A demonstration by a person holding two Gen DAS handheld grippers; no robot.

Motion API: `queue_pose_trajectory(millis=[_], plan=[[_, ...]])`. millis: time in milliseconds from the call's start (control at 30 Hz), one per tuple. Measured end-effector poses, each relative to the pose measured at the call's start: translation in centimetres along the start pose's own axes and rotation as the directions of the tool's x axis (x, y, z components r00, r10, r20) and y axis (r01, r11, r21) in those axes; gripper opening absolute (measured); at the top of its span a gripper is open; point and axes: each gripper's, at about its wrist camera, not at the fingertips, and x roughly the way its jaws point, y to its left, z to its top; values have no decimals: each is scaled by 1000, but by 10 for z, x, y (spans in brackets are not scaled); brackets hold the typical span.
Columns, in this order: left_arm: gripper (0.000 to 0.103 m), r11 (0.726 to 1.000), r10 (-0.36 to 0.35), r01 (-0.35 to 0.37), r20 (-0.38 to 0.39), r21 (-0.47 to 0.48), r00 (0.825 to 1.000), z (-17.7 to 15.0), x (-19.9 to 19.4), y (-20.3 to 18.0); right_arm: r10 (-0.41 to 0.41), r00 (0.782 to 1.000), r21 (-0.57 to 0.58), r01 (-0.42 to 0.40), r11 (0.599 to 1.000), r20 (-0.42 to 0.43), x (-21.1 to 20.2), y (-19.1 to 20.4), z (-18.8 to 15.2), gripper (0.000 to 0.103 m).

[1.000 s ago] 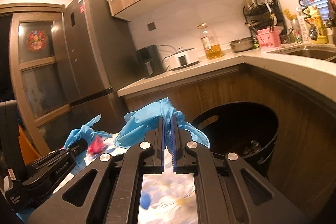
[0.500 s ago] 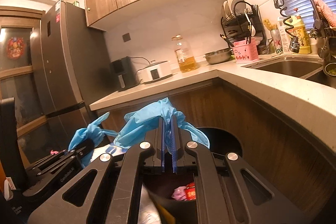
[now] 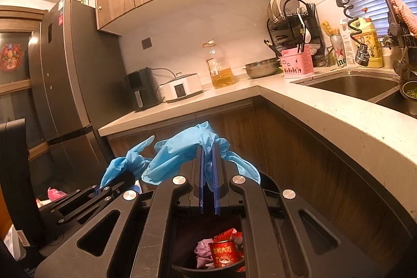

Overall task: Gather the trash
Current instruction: 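Open both tools to drop the blue gloves into the black bin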

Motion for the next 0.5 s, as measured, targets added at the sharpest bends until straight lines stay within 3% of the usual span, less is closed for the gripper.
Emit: queue_pose_trajectory(millis=[100, 267, 333, 400, 433, 500], plan=[[3, 1000, -16, 16, 0, -6, 1000, 0, 4, 0, 5, 1000, 6, -5, 1000, -1, 3, -2, 1, 9], [10, 999, -48, 48, -10, 5, 999, -2, 8, 0, 13, 1000, 19, -13, 1000, 0, 7, -5, 2, 30], [26, 999, -39, 39, -15, 11, 999, -4, 9, 0, 7, 1000, 25, -7, 1000, -2, 7, -7, 2, 31], [60, 999, -37, 37, -8, -2, 999, -5, 8, 3, 5, 1000, 30, -5, 1000, -5, 7, -8, 2, 38], [64, 999, -36, 36, -1, -13, 999, -6, 7, 5, 0, 1000, 32, 0, 999, -4, 5, -8, 1, 44], [72, 999, -33, 33, 4, -29, 999, -7, 5, 9, -6, 1000, 35, 6, 999, -3, 3, -7, 0, 47]])
